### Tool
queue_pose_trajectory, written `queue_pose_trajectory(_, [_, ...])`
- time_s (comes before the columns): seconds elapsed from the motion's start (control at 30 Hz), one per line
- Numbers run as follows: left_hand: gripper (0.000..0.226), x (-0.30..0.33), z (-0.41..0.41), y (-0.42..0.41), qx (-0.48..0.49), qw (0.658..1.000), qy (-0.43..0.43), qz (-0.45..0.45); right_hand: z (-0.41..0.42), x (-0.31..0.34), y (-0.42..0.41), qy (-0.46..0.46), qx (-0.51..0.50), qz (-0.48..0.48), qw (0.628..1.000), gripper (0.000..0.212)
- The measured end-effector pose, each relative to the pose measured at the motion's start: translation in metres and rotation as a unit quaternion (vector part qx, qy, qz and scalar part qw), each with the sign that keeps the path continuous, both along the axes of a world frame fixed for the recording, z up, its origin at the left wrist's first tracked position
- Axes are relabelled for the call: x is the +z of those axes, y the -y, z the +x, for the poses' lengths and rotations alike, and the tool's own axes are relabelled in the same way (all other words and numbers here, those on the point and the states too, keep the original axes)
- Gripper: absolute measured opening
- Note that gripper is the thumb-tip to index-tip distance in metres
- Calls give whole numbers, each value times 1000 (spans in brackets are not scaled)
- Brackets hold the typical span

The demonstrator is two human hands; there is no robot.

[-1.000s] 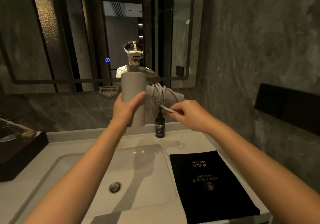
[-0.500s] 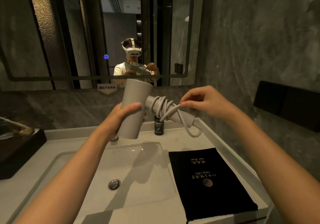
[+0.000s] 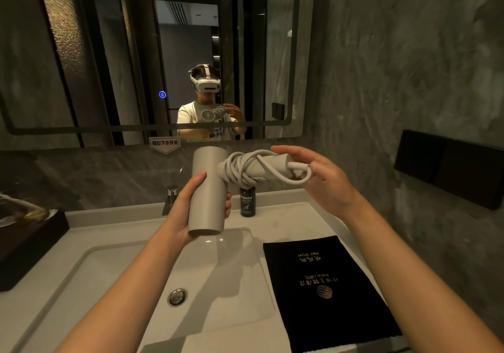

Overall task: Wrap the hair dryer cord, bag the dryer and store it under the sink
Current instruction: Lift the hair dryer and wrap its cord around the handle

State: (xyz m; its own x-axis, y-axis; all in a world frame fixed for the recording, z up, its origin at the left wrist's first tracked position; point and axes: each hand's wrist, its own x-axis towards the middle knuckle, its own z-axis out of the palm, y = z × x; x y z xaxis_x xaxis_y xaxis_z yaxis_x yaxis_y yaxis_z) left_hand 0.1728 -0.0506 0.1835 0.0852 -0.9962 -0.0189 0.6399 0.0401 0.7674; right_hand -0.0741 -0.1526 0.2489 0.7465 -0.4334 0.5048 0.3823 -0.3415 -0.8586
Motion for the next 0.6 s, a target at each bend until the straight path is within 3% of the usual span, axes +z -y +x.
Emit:
queue_pose_trajectory(0.2, [69, -15, -9, 5, -86, 990, -91, 61, 5, 12, -2, -64, -79, -169, 980, 41])
queue_pose_trajectory(0.33, [65, -12, -17, 7, -74, 989, -37, 122, 13, 17, 2, -50, -152, -202, 966, 27])
queue_pose_trajectory(0.43, [64, 2, -27, 3, -71, 975, 150, 144, 19, 18, 8, -50, -168, -167, 970, 20])
queue_pose_trajectory(0.53, [92, 19, -42, 1, -19, 904, 419, 77, 25, 16, 12, -68, -175, -169, 967, 21])
queue_pose_trajectory(0.6, [85, 31, -57, 3, 28, 856, 515, -19, 27, 11, 13, -80, -186, -183, 962, 23])
